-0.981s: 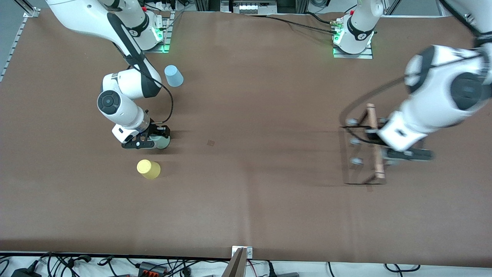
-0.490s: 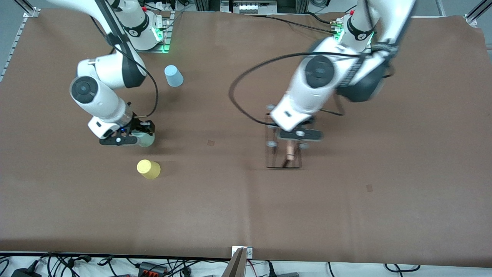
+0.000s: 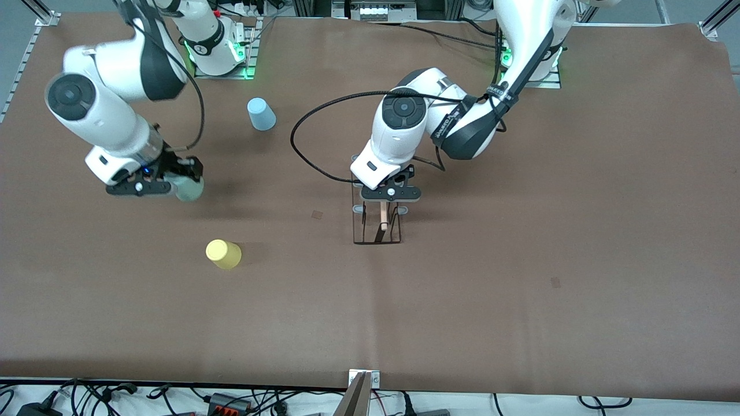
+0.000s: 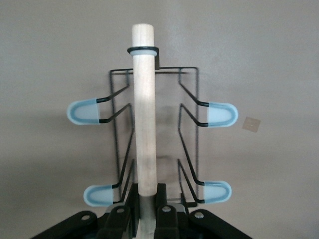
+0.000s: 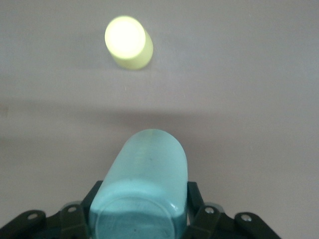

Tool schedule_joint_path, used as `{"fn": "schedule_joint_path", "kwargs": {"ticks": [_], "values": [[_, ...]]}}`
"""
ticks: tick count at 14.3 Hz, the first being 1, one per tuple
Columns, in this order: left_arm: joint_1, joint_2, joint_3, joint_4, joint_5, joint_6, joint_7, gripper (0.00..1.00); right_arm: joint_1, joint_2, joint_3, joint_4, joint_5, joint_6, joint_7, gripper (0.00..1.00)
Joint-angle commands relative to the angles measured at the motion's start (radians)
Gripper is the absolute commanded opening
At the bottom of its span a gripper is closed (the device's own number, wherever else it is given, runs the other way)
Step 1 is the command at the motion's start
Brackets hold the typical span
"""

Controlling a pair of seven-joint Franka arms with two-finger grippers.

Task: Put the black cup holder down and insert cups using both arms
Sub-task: 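Lower the rack with the left gripper while the right gripper carries the cup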

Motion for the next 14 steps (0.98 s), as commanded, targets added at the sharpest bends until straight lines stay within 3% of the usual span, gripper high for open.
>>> {"fn": "schedule_joint_path", "kwargs": {"ticks": [1, 3, 4, 5, 6, 8, 12, 14], "values": [[-0.011, 0.013, 0.011, 0.041, 0.023, 0.01, -0.001, 0.01, 0.003, -0.049, 0.003, 0.011, -0.013, -0.08, -0.01, 0.18], [-0.011, 0.027, 0.006, 0.041, 0.058, 0.033, -0.007, 0.04, 0.001, -0.04, 0.003, 0.011, -0.013, -0.065, -0.01, 0.18], [-0.011, 0.032, 0.008, 0.041, 0.058, 0.033, -0.007, 0.11, 0.001, -0.037, 0.003, 0.011, -0.013, -0.063, -0.008, 0.18], [-0.011, 0.032, 0.008, 0.039, 0.061, 0.034, -0.007, 0.5, 0.001, -0.035, 0.003, 0.011, -0.013, -0.06, -0.01, 0.18], [-0.011, 0.03, 0.011, 0.039, 0.081, 0.04, 0.0, 0.99, 0.001, -0.033, 0.003, 0.009, -0.013, -0.06, -0.01, 0.18], [-0.003, 0.021, 0.006, 0.041, 0.156, 0.036, 0.002, 1.0, 0.001, -0.03, 0.003, 0.011, -0.013, -0.06, -0.01, 0.18], [0.053, -0.045, 0.019, 0.041, 0.167, 0.024, 0.029, 1.0, 0.004, -0.024, 0.005, 0.012, -0.003, -0.056, 0.009, 0.18], [0.111, -0.08, 0.019, 0.042, 0.166, -0.053, 0.186, 1.0, 0.012, -0.026, 0.016, 0.011, 0.004, -0.056, 0.051, 0.2]]}}
